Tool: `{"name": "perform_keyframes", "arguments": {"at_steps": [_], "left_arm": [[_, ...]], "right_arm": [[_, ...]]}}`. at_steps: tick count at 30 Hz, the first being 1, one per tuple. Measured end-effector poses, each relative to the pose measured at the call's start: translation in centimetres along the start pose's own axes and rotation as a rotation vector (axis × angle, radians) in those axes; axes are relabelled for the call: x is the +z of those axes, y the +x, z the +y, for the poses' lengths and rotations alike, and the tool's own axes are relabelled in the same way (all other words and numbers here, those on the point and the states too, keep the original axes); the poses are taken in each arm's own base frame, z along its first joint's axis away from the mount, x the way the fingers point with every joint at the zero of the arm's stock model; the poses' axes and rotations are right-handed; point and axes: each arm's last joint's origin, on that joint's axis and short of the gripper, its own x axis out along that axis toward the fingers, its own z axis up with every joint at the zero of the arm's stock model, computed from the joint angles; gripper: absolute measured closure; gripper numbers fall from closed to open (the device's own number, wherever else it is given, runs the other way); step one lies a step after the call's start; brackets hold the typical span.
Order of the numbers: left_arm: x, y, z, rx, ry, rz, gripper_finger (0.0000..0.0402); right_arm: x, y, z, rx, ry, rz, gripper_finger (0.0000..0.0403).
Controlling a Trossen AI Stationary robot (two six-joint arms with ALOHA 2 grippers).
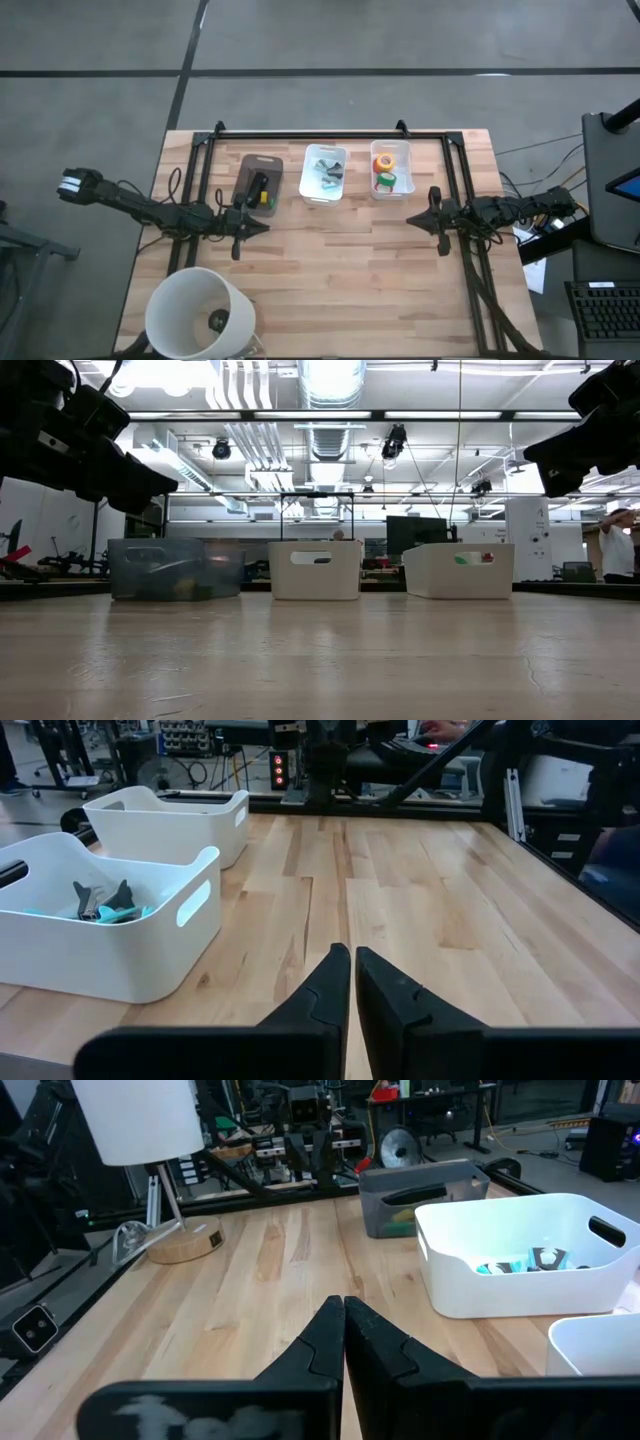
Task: Pick and place Stapler, Stapler remover, tape
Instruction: Return to Home Position
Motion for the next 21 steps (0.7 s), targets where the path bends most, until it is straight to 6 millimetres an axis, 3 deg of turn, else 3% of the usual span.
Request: {"name": "perform_keyframes", "arguments": {"at_steps": [21], "left_arm": [[0.01, 0.00, 0.00, 0.000, 0.000, 0.000, 0.0376]], "right_arm": [[0.00, 0.00, 0.00, 0.000, 0.000, 0.000, 0.0394]]}}
